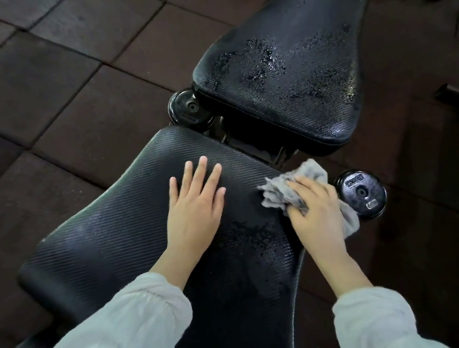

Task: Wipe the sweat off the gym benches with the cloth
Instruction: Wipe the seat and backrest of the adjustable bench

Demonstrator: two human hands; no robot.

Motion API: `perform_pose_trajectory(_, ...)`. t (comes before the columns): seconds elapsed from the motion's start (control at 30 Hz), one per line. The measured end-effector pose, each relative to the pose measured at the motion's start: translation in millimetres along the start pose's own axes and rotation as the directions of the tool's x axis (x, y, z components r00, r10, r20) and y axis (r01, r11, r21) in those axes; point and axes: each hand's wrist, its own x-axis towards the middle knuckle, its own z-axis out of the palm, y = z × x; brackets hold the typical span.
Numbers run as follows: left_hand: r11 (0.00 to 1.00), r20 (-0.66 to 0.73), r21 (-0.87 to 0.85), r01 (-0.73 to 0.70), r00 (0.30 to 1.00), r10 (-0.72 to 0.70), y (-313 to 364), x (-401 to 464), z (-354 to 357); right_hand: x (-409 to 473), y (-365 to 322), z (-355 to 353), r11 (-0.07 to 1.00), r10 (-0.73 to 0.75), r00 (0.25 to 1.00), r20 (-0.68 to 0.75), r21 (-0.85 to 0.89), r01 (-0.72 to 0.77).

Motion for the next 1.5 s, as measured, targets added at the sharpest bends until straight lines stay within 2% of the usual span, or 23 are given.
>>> perform_pose_trajectory(0.13,0.996,-0.058,0.039,0.084,0.995,-0.082,-34.3,-33.0,-15.9,-7.2,-23.8,10.8,0.976,-0.211,0.967,0.146,-0.016,0.215)
perform_pose_trajectory(0.27,0.973,-0.077,0.044,0.225,0.972,-0.221,-49.8,-67.4,-24.4,-55.2,-23.3,-1.6,0.873,-0.482,0.818,0.315,0.092,0.479)
perform_pose_trajectory(0.33,0.966,-0.062,0.045,0.254,0.966,-0.251,-50.5,-80.0,-22.7,-66.2,-15.3,-9.9,0.834,-0.544,0.769,0.335,0.122,0.537)
perform_pose_trajectory(0.4,0.966,-0.057,0.057,0.253,0.967,-0.25,-52.2,-85.8,-20.5,-60.1,-12.5,-9.2,0.845,-0.529,0.787,0.317,0.116,0.522)
perform_pose_trajectory(0.5,0.966,-0.058,0.057,0.253,0.967,-0.25,-54.7,-85.4,-18.2,-35.6,-29.5,8.2,0.901,-0.428,0.867,0.256,0.051,0.43)
perform_pose_trajectory(0.57,0.965,-0.061,0.042,0.258,0.965,-0.255,-55.5,-86.7,-16.0,-30.8,-46.5,21.6,0.923,-0.379,0.894,0.24,0.032,0.383)
perform_pose_trajectory(0.63,0.966,-0.067,0.035,0.257,0.965,-0.254,-56.3,-87.1,-14.1,-41.1,-58.6,28.3,0.906,-0.421,0.872,0.252,0.059,0.42)
perform_pose_trajectory(0.77,0.964,-0.059,0.016,0.264,0.963,-0.262,-57.8,-87.0,-13.5,-69.2,-49.3,13.9,0.815,-0.575,0.73,0.368,0.185,0.549)
perform_pose_trajectory(0.83,0.966,-0.05,0.02,0.259,0.965,-0.257,-58.1,-86.8,-14.9,-67.6,-39.0,3.3,0.795,-0.604,0.713,0.358,0.199,0.573)
perform_pose_trajectory(0.93,0.968,-0.025,0.035,0.249,0.968,-0.248,-60.1,-86.2,-17.9,-50.1,-35.9,8.9,0.825,-0.564,0.774,0.287,0.16,0.542)
perform_pose_trajectory(1.07,0.969,0.004,0.04,0.246,0.969,-0.246,-63.0,-86.1,-21.1,-34.5,-65.5,39.2,0.899,-0.438,0.873,0.214,0.097,0.427)
perform_pose_trajectory(1.13,0.97,0.01,0.021,0.243,0.97,-0.243,-63.6,-85.6,-21.7,-45.1,-80.6,48.4,0.887,-0.462,0.848,0.261,0.13,0.443)
perform_pose_trajectory(1.23,0.97,-0.015,-0.006,0.241,0.97,-0.242,-64.7,-89.6,-23.7,-71.0,-76.8,36.7,0.806,-0.59,0.709,0.386,0.245,0.539)
perform_pose_trajectory(1.3,0.962,-0.043,-0.007,0.274,0.961,-0.274,-67.0,-97.6,-26.5,-78.2,-58.2,18.1,0.769,-0.637,0.652,0.412,0.277,0.576)
perform_pose_trajectory(1.37,0.95,-0.047,-0.005,0.314,0.948,-0.313,-70.1,-109.0,-29.1,-74.4,-40.3,6.6,0.774,-0.631,0.673,0.385,0.252,0.581)
perform_pose_trajectory(1.5,0.942,-0.037,0.05,0.332,0.943,-0.33,-70.7,-128.6,-28.9,-49.6,-49.6,21.5,0.87,-0.492,0.807,0.326,0.144,0.471)
